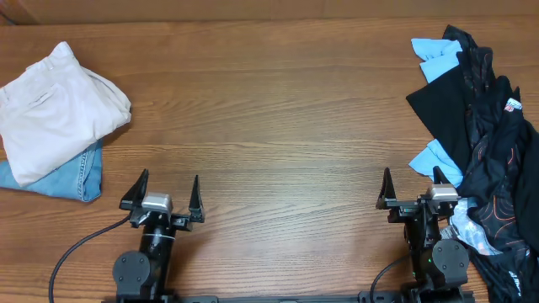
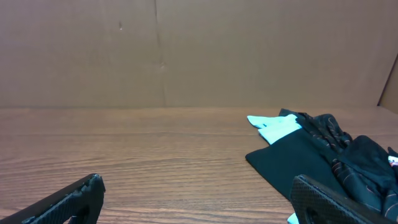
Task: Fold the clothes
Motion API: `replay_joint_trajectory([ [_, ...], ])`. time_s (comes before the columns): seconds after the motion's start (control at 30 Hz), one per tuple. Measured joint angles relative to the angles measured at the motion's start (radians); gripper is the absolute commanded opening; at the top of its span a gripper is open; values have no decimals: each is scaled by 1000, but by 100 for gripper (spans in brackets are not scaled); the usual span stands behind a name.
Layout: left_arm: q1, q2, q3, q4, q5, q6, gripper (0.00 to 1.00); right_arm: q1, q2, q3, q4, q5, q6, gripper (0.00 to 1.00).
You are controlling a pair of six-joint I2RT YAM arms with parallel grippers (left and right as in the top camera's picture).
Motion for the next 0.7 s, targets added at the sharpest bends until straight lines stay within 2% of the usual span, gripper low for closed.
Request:
replay_joint_trajectory([
  [0.1, 0, -1, -10, -84, -1, 0, 100, 0, 0, 0, 0, 0, 0, 100],
  [0.7, 15, -1, -10, -85, -3, -21, 100, 0, 0, 0, 0, 0, 0, 100],
])
